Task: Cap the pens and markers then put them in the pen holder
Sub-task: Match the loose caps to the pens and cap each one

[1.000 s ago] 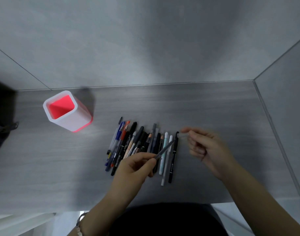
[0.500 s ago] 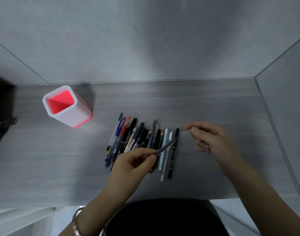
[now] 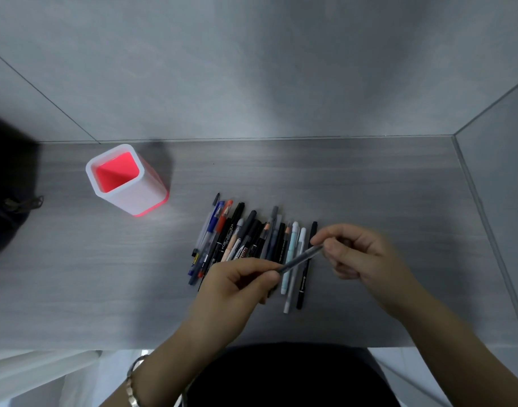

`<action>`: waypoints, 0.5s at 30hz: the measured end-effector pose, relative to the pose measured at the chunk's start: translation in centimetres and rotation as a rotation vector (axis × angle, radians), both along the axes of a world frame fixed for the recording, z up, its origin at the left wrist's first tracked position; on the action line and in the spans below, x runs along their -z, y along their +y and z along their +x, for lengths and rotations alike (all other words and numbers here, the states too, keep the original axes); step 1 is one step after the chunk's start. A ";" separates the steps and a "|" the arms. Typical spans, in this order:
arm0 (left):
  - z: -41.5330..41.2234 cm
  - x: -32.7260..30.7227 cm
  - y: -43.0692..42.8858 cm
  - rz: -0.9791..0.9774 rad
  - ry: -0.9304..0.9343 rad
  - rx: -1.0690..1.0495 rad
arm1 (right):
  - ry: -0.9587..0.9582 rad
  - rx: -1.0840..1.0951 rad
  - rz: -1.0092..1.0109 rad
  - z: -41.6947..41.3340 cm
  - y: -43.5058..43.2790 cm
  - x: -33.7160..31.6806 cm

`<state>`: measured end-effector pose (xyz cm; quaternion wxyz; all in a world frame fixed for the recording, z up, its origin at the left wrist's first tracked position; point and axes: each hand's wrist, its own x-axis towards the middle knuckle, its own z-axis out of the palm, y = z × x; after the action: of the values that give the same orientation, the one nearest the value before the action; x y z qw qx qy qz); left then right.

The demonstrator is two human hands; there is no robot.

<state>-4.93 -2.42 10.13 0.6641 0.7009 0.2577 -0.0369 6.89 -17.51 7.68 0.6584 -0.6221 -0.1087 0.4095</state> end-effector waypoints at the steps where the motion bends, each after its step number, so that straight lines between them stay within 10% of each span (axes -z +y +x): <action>1: 0.0 0.0 0.1 -0.065 0.019 -0.013 | -0.007 -0.014 0.003 -0.1 0.0 0.0; 8: -0.5 1.0 -0.2 -0.418 0.137 -0.104 | 0.058 0.007 0.006 -0.1 0.9 0.2; 15: 0.1 5.4 0.1 0.324 0.172 0.146 | -0.077 0.036 -0.369 0.5 3.3 4.9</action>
<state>-4.79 -2.37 4.75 0.5136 0.8097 0.2648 -0.1027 7.43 -14.19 2.81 0.5359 -0.7492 -0.0456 0.3866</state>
